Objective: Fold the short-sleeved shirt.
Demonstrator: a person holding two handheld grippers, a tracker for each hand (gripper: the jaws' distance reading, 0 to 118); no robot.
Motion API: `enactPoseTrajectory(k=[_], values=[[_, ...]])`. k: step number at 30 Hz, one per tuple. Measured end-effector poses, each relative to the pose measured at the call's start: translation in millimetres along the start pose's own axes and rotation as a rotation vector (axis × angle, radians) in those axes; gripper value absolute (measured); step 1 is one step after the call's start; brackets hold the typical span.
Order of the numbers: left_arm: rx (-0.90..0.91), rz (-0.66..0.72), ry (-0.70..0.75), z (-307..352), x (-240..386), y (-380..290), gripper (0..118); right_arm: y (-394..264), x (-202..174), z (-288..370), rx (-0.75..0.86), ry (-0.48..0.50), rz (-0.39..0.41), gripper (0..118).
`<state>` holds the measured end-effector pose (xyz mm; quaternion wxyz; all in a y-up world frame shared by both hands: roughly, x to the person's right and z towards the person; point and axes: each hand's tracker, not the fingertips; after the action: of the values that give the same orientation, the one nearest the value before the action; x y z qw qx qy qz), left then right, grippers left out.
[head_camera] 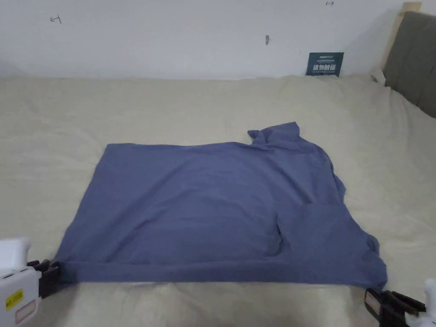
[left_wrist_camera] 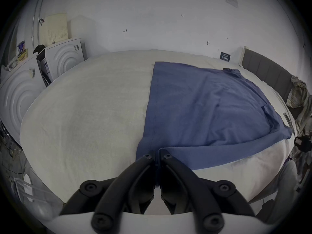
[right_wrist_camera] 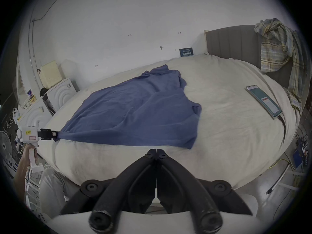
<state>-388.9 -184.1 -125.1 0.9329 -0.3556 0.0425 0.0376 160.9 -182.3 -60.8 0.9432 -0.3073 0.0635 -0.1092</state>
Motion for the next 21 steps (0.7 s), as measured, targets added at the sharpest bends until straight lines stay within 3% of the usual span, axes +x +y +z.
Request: enactPoseTrajectory(k=[2,3,5,6,7,12,13,15,17,19,21], values=[[0.008,0.017,-0.006,2,-2,4,5,1,8,0,0.005,-0.015,0.017,2],[0.009,0.017,-0.004,3,-3,6,5,2,11,-1,0.011,-0.034,0.028,14],[0.003,0.014,0.000,3,-4,7,5,7,16,-5,0.018,-0.056,0.048,75],[0.004,0.018,0.000,4,-4,7,5,9,18,-9,0.013,-0.087,0.060,88],[0.007,0.023,-0.005,4,-5,7,5,12,23,-12,0.029,-0.091,0.057,89],[-0.009,0.020,-0.003,3,-4,7,5,25,47,-41,0.019,-0.107,0.007,87],[-0.010,0.016,-0.001,3,-3,7,5,28,48,-45,-0.010,-0.110,-0.037,71],[-0.017,0.010,0.001,3,-4,6,5,29,47,-47,-0.020,-0.047,-0.083,9],[-0.022,0.013,0.001,2,-5,5,5,26,41,-52,-0.009,-0.074,-0.083,5],[-0.026,0.023,-0.001,1,-6,4,5,22,37,-64,-0.063,-0.092,-0.024,3],[-0.029,0.032,-0.005,0,-7,3,5,17,43,-70,-0.073,-0.069,-0.069,3]])
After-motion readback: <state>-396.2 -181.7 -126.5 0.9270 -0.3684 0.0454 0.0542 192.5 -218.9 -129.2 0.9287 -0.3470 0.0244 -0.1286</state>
